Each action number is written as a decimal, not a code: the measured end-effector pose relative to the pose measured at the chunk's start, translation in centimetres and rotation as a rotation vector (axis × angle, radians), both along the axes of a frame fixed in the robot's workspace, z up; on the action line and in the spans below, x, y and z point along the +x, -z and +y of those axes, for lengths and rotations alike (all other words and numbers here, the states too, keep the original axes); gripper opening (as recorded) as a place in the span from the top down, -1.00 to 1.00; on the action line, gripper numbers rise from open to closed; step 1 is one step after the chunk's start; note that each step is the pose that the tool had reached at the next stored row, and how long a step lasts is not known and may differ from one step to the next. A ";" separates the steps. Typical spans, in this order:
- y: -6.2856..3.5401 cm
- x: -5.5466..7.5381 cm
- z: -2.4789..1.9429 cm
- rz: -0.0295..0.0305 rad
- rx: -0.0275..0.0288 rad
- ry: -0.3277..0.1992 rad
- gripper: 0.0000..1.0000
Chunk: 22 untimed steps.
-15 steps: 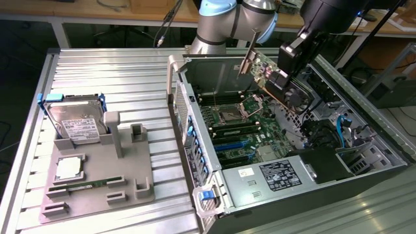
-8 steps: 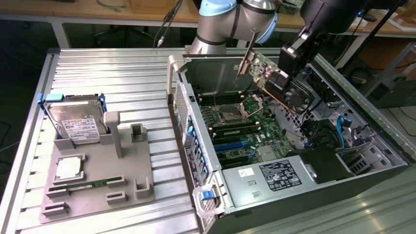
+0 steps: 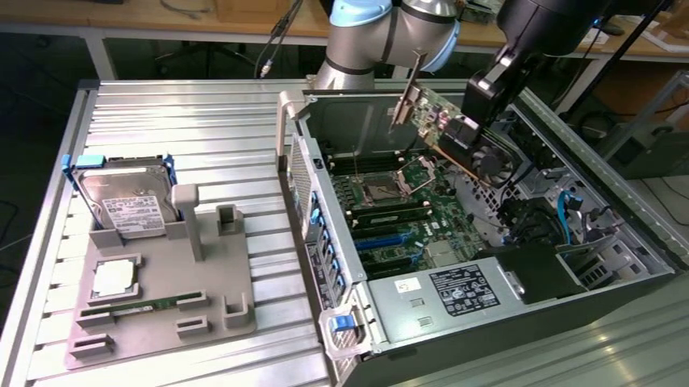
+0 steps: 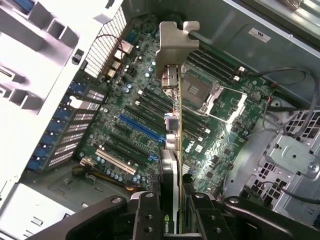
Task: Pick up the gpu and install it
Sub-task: 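Insert the gpu into the slot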
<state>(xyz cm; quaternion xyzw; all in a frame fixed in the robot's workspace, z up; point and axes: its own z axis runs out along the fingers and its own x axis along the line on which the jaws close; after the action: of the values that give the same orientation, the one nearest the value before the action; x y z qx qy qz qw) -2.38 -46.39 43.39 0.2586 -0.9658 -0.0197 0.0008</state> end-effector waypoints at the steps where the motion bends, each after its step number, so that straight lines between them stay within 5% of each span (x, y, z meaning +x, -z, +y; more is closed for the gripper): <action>1: 0.00 0.0 0.00 0.0000 0.0001 -0.006 0.47; 22: 0.00 0.0 0.00 -0.0001 0.0002 -0.041 0.47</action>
<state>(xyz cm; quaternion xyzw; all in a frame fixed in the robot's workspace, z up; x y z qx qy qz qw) -2.38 -46.39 43.39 0.2785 -0.9602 -0.0198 0.0012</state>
